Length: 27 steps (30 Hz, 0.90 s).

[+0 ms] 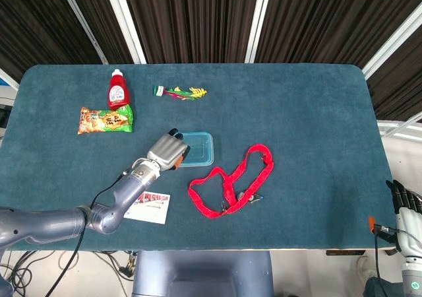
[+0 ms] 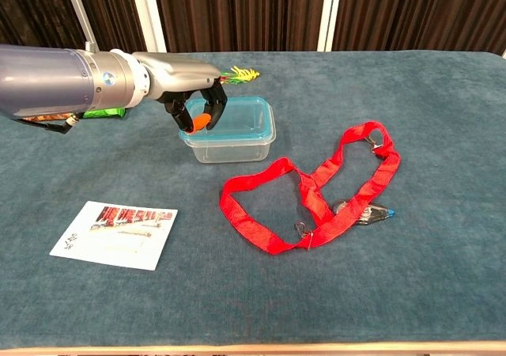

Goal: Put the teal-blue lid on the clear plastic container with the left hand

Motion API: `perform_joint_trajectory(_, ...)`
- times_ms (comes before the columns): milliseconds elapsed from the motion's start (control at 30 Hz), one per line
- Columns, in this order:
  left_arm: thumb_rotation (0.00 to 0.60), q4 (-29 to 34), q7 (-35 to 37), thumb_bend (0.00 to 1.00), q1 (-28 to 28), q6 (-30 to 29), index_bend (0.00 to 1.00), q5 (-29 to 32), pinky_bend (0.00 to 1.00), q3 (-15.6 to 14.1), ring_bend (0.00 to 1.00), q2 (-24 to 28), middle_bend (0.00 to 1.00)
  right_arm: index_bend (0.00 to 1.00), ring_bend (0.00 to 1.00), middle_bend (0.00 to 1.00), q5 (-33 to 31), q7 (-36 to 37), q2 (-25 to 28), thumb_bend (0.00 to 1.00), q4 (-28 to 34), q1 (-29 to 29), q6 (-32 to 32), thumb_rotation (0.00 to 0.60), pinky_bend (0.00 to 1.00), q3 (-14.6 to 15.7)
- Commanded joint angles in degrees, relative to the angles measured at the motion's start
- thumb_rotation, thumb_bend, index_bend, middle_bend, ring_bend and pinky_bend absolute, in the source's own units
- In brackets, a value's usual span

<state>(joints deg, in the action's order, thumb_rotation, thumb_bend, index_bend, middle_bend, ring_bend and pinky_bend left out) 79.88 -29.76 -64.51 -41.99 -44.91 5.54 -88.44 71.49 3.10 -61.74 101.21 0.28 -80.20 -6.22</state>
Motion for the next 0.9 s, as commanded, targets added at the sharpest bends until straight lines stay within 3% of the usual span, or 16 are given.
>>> perform_joint_trajectory(33,0.600,0.07,0.03,0.58,-0.02,-0.03,0.62,0.00,0.13,-0.05,0.20,0.01,0.52,0.06,0.02,0.04,-0.03,-0.04,0.02,0.39,0.03,0.01,0.02,0.600,0.00,0.00)
perform_joint_trajectory(900,0.600,0.77,-0.25,0.58,-0.41,-0.12,0.62,0.70,0.13,-0.85,0.20,-0.15,0.52,0.06,0.02,0.04,-0.45,-0.28,0.08,0.39,0.28,-0.08,-0.07,0.600,0.00,-0.18)
